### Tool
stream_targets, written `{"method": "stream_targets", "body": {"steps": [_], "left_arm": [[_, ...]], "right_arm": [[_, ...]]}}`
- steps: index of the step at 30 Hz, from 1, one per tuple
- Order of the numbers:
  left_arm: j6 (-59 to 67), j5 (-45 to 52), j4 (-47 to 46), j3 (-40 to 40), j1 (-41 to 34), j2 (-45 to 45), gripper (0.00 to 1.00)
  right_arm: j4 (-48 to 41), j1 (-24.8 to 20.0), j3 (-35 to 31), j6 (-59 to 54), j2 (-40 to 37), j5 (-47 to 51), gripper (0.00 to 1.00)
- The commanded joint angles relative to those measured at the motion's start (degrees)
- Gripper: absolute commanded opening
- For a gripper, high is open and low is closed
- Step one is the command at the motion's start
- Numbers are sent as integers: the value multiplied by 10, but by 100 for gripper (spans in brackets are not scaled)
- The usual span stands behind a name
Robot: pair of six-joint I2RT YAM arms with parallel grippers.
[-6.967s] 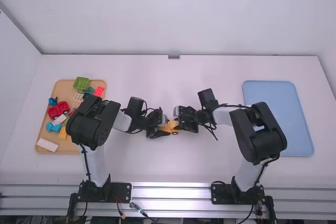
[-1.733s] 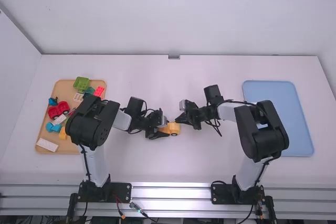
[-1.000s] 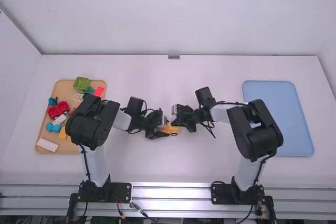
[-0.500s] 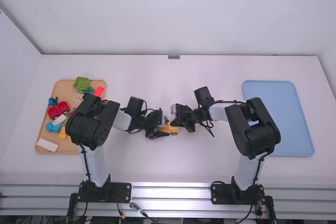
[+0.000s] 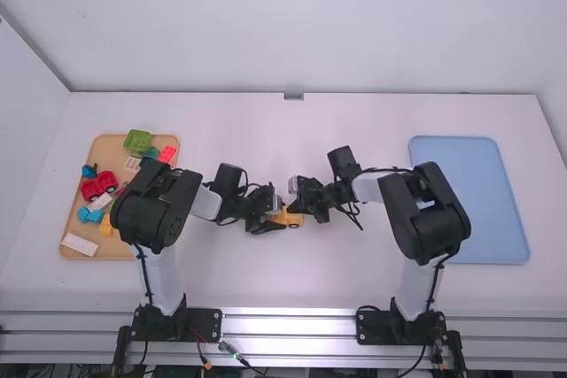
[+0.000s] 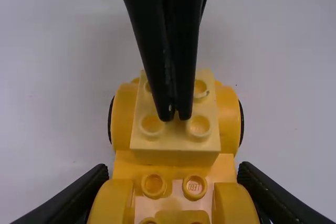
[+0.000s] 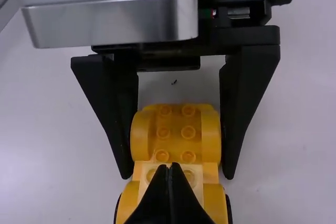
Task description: Assemble lego blocks to make yellow taxi
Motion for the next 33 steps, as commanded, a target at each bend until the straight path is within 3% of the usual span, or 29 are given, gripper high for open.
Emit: {"method": "stream_targets", "body": {"steps": [1,7,10,13,20,21,24,33], "left_arm": [[-8,-10,-10,-12,-7,10,63],[-8,-10,-10,-12,-6,10,65],[-8,-10,-10,-12,-7,10,67],[-8,-10,-10,-12,-7,10,68],[-8,-9,-7,-12,-7,10,69],[-9,-9,-5,-12,-7,10,70],[-21,-10,3,-12,-7,10,75],[-21,-16,21,-12,-6,10,79]], "right_arm": [[-13,3,-12,-3,42,135,0],[-71,-5,36,-5,16,92,0],[-146,-16,77,-37,-18,51,8],[-222,-31,106,-96,-55,29,24],[-250,-53,115,-113,-106,31,31],[-251,-55,115,-108,-107,34,38],[-247,-64,115,-62,-110,69,99],[-161,-73,115,179,-110,204,99]]}}
